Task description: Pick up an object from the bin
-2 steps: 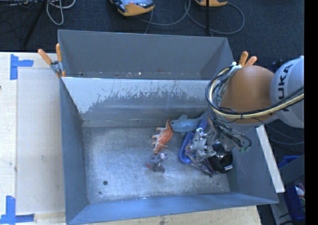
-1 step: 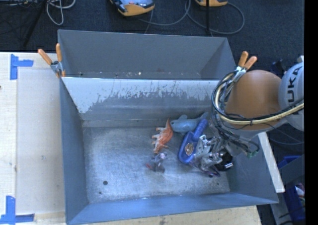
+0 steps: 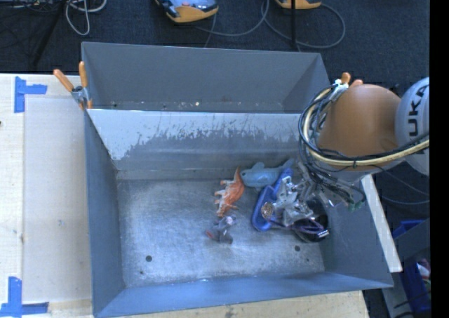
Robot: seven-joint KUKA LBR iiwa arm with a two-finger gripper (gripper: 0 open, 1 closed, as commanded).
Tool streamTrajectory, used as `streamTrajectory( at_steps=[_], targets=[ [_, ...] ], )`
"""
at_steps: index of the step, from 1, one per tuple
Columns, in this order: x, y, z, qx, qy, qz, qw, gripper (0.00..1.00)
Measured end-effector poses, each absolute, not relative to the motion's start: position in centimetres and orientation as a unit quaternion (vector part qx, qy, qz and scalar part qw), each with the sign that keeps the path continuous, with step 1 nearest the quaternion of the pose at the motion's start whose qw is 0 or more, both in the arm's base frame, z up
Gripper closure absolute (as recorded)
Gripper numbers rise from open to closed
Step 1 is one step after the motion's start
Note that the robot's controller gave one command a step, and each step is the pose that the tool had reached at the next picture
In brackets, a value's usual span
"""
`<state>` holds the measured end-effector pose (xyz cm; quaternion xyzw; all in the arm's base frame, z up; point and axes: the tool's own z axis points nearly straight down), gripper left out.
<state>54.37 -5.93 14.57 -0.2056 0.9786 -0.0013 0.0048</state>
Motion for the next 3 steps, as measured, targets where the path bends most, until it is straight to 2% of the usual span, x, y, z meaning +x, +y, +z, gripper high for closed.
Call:
streamTrajectory(
  at_steps=[1, 2, 3],
  targets=[
    [53.5, -6.5, 8.5, -0.227, 0.974, 0.003, -0.002, 1.0],
    [55.7, -5.6, 21.9, -0.197, 0.98, 0.0, 0.002, 1.0],
    [55.7, -5.6, 21.8, -0.197, 0.98, 0.001, 0.0, 1.0]
  ],
)
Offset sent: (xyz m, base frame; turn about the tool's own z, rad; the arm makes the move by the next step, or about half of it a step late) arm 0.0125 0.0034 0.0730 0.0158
